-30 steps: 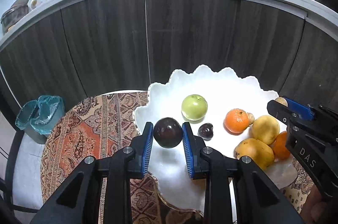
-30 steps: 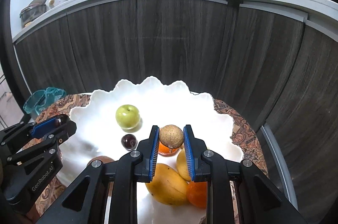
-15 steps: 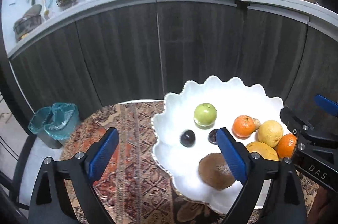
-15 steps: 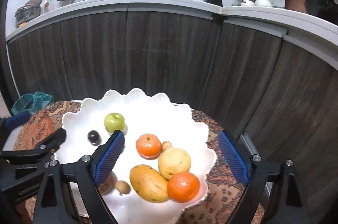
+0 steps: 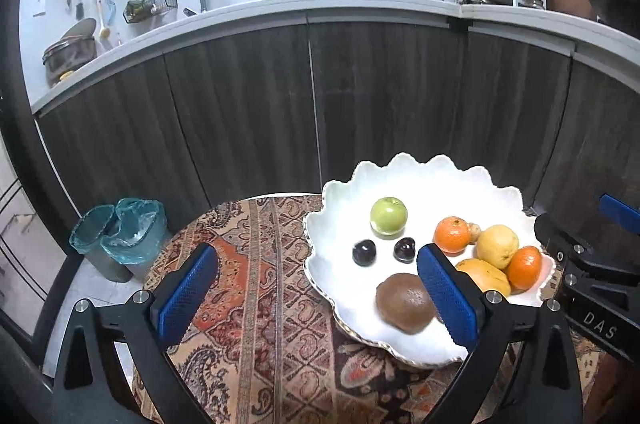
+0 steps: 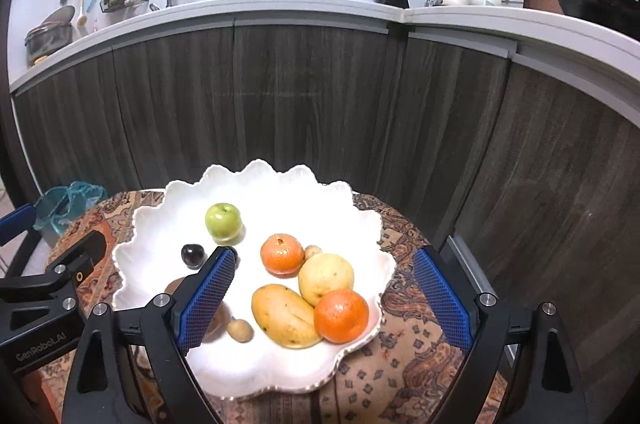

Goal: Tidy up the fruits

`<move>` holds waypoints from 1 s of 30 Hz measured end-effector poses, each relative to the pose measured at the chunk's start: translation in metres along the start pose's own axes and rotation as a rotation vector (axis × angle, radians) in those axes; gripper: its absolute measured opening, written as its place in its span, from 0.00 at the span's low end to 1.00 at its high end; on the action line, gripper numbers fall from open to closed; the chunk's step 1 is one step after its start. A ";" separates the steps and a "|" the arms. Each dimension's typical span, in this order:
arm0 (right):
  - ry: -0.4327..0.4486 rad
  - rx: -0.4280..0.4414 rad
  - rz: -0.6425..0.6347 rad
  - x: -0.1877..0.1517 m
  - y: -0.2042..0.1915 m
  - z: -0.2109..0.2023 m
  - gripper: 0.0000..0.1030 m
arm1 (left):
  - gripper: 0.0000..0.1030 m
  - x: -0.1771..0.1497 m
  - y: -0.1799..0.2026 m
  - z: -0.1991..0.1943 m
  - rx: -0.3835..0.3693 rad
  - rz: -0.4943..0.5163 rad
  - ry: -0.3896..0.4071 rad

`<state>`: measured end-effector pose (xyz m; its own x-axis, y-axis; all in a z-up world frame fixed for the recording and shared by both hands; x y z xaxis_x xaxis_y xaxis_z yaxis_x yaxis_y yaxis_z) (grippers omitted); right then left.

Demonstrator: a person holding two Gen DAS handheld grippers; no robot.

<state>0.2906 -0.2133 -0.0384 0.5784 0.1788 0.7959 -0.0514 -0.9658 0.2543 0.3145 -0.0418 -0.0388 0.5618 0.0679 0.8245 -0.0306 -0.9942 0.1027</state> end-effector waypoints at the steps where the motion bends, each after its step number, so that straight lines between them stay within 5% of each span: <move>1: 0.005 -0.002 0.002 0.000 0.001 -0.004 0.89 | 0.99 -0.001 0.000 -0.005 -0.001 0.000 0.005; 30: 0.098 -0.044 0.060 -0.034 0.014 -0.129 0.93 | 1.00 -0.037 -0.021 -0.130 -0.032 -0.060 0.080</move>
<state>0.1653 -0.2084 0.0082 0.4910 0.1404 0.8597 -0.1204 -0.9665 0.2266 0.1868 -0.0129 0.0010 0.4960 0.1344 0.8579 -0.0262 -0.9852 0.1694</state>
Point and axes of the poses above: each gripper's, at about its wrist camera, not at the fingertips, and z roughly the way its jaws point, y to its right, x to its top, the point moved 5 cm from there along z, roughly the way its jaws point, and after that the axes turned 12 degrees about -z, right-handed, at the moved point
